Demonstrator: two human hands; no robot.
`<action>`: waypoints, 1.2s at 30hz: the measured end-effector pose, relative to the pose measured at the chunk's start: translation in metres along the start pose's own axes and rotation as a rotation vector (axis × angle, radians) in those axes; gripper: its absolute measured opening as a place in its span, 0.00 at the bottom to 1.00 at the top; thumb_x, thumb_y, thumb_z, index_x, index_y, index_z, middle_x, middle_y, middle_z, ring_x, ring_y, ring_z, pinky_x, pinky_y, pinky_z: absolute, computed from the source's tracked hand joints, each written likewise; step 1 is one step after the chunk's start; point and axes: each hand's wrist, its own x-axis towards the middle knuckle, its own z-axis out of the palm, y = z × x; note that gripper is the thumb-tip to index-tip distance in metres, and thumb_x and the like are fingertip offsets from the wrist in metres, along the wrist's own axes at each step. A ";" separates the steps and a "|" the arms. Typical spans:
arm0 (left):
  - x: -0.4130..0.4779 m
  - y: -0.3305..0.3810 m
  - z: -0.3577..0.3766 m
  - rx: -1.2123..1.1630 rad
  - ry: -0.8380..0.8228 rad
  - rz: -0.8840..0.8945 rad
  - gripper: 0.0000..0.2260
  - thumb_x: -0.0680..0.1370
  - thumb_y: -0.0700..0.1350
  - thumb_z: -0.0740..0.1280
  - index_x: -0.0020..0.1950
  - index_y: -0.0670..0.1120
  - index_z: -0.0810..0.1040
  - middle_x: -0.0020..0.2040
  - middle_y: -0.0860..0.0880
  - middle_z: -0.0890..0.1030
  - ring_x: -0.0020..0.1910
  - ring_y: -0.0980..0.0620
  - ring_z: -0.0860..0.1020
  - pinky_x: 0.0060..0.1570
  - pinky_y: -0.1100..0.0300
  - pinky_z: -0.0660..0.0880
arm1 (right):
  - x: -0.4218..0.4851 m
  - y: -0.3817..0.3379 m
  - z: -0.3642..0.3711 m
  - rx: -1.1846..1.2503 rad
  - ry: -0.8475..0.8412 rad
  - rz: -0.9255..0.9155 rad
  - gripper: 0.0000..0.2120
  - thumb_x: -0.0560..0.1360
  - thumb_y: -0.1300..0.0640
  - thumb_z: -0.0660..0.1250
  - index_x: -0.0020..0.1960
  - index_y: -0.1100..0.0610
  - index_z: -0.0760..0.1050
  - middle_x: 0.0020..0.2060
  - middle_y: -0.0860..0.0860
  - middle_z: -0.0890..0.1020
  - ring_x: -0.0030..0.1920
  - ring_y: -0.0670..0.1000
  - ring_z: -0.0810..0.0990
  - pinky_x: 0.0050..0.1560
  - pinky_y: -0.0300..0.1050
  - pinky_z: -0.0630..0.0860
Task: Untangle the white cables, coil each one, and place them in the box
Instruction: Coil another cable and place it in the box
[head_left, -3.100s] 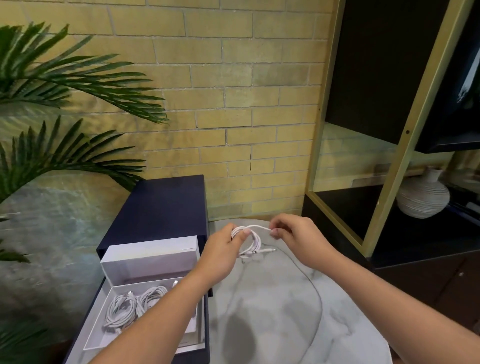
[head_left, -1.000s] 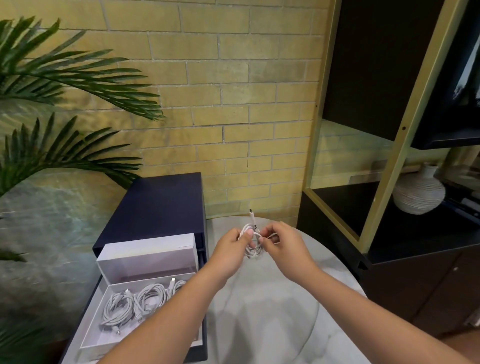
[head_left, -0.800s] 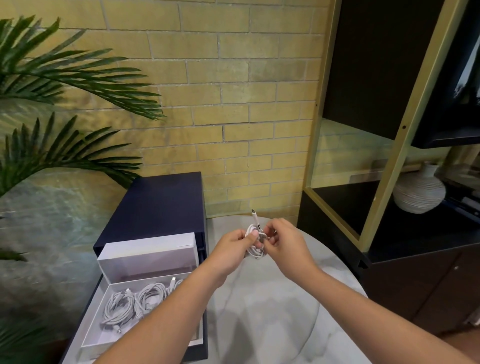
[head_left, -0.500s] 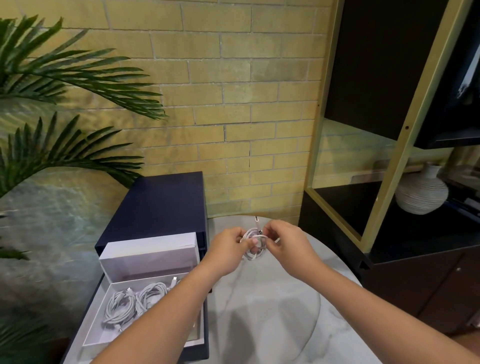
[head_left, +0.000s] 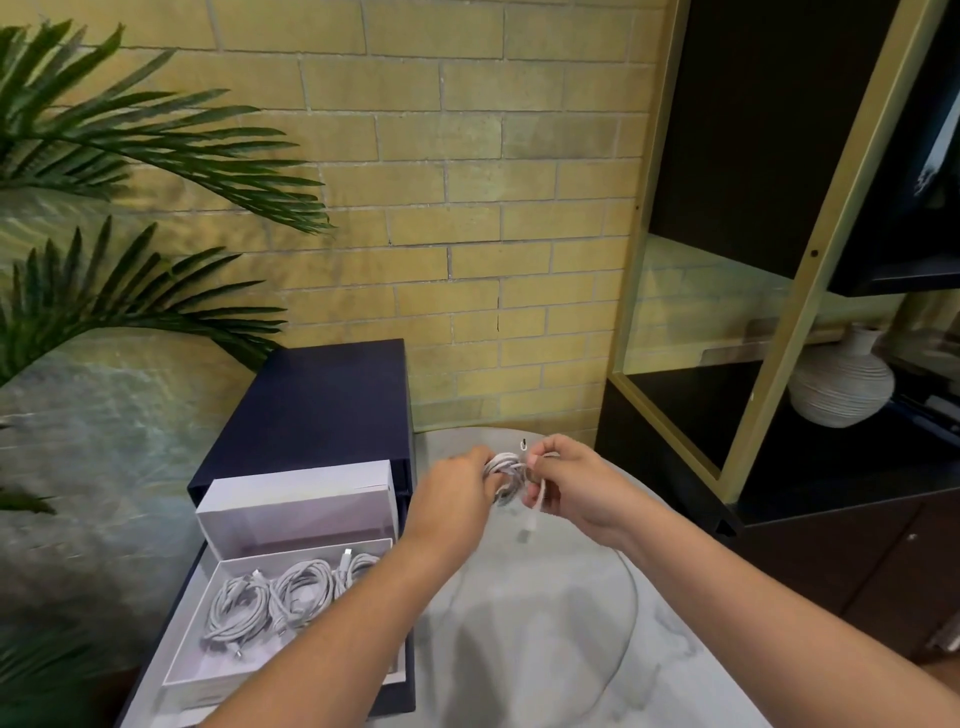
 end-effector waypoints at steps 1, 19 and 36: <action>0.000 -0.001 0.001 -0.027 -0.009 -0.003 0.07 0.80 0.49 0.63 0.48 0.46 0.75 0.41 0.47 0.80 0.40 0.45 0.76 0.37 0.52 0.71 | -0.001 -0.002 0.001 0.078 -0.009 0.021 0.02 0.81 0.64 0.58 0.50 0.59 0.68 0.35 0.56 0.73 0.33 0.48 0.73 0.44 0.45 0.77; -0.005 -0.005 -0.003 0.102 -0.265 -0.006 0.11 0.81 0.52 0.60 0.46 0.47 0.74 0.43 0.48 0.82 0.42 0.46 0.78 0.35 0.56 0.67 | 0.014 -0.028 -0.027 -1.706 0.141 -1.054 0.09 0.67 0.59 0.75 0.42 0.48 0.79 0.36 0.41 0.79 0.42 0.50 0.72 0.40 0.43 0.61; -0.001 0.012 0.004 -0.893 -0.081 -0.470 0.08 0.80 0.49 0.63 0.50 0.45 0.77 0.48 0.48 0.82 0.47 0.52 0.79 0.44 0.59 0.75 | 0.005 0.025 0.004 0.151 0.107 -0.096 0.09 0.79 0.60 0.62 0.53 0.65 0.77 0.45 0.60 0.83 0.46 0.53 0.83 0.54 0.48 0.79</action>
